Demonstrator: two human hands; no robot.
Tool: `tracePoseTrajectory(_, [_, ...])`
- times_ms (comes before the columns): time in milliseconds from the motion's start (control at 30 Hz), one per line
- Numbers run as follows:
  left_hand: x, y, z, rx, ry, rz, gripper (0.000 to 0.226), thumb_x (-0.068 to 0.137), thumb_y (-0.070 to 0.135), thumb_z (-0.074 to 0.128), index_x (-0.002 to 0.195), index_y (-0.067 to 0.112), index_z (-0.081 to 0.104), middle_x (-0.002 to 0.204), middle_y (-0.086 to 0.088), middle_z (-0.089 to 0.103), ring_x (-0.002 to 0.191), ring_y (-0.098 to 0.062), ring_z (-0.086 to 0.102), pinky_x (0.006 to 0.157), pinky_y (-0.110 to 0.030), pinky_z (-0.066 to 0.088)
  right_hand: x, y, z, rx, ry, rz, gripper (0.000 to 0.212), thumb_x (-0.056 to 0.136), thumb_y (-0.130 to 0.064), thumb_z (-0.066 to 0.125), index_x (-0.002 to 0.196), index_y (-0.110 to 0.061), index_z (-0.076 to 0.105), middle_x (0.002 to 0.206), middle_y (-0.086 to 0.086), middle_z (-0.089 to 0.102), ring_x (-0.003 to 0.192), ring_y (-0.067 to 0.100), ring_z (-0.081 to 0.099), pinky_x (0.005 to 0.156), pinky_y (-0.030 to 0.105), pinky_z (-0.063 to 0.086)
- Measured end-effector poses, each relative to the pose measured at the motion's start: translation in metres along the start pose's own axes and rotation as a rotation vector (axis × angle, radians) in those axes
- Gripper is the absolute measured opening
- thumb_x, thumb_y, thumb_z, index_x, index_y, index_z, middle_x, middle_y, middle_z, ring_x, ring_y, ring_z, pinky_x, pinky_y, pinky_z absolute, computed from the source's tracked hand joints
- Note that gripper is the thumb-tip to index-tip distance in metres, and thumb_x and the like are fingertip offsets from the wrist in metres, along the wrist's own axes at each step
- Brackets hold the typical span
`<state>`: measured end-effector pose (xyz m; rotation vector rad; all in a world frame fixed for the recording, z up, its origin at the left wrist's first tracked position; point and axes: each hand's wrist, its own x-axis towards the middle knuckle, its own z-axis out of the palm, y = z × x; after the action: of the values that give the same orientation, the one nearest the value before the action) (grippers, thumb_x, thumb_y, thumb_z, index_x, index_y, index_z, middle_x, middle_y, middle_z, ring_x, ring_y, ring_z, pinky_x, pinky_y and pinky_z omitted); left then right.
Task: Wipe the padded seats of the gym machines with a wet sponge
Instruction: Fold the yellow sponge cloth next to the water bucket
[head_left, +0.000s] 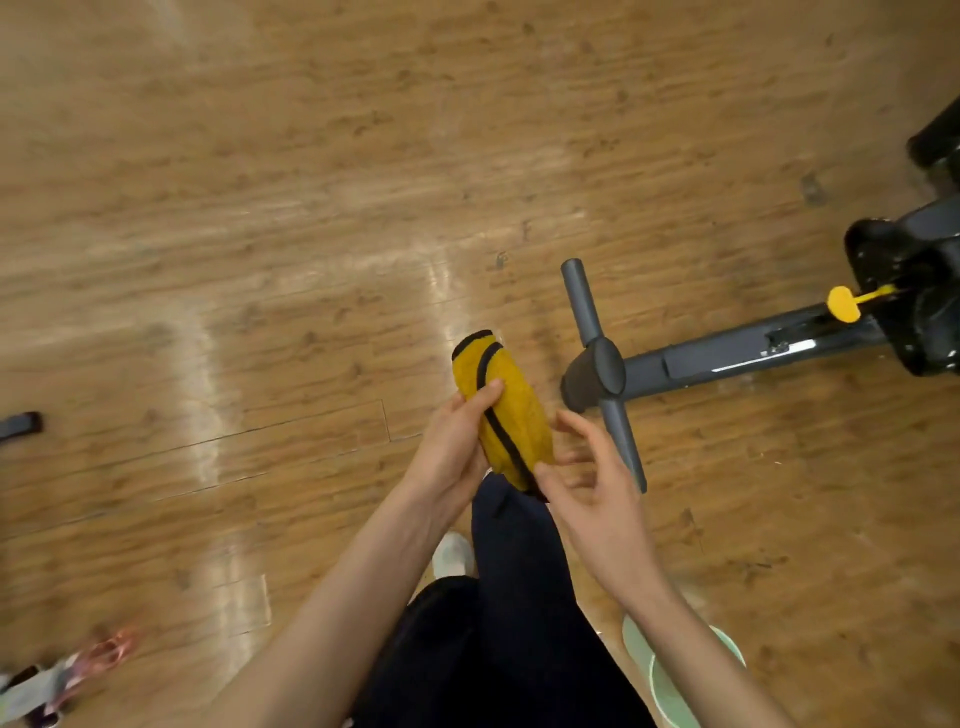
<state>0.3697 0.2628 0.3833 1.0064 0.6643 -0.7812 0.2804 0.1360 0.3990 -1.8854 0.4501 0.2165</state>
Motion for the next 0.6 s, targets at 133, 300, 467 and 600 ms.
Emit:
tracePoseTrajectory(133, [0.03, 0.045, 0.021, 0.018, -0.001, 0.059, 0.03, 0.103, 0.023, 0.044, 0.121, 0.005, 0.06, 0.114, -0.008, 0.073, 0.103, -0.019, 0.071, 0.092, -0.039, 0.055, 0.067, -0.006, -0.014, -0.089, -0.284, 0.153, 0.01, 0.085, -0.022, 0.07, 0.087, -0.031, 0.07, 0.085, 0.006, 0.07, 0.082, 0.022, 0.063, 0.067, 0.029, 0.048])
tracePoseTrajectory(300, [0.058, 0.091, 0.034, 0.092, 0.022, 0.037, 0.026, 0.1, 0.013, 0.048, 0.123, 0.006, 0.058, 0.114, -0.016, 0.071, 0.104, -0.029, 0.069, 0.086, -0.045, 0.058, 0.151, -0.052, -0.046, -0.045, -0.405, 0.16, 0.025, 0.084, -0.032, 0.073, 0.106, -0.04, 0.066, 0.1, -0.029, 0.066, 0.099, -0.017, 0.054, 0.078, 0.007, 0.04])
tracePoseTrajectory(467, [0.076, 0.15, 0.041, 0.369, -0.072, 0.094, 0.041, 0.091, -0.003, 0.047, 0.116, 0.025, 0.064, 0.11, -0.007, 0.071, 0.103, -0.023, 0.068, 0.085, -0.039, 0.057, 0.235, -0.115, -0.047, 0.078, -0.502, 0.154, 0.016, 0.089, -0.026, 0.067, 0.103, -0.033, 0.07, 0.098, -0.022, 0.072, 0.096, -0.009, 0.063, 0.081, 0.01, 0.048])
tracePoseTrajectory(600, [0.106, 0.196, 0.031, 0.392, -0.059, 0.091, 0.028, 0.098, 0.01, 0.052, 0.119, 0.025, 0.064, 0.11, -0.002, 0.073, 0.102, -0.016, 0.07, 0.086, -0.033, 0.056, 0.289, -0.146, -0.026, -0.013, -0.42, 0.042, 0.016, 0.088, -0.021, 0.069, 0.103, -0.025, 0.072, 0.099, -0.004, 0.072, 0.096, 0.012, 0.065, 0.087, 0.028, 0.051])
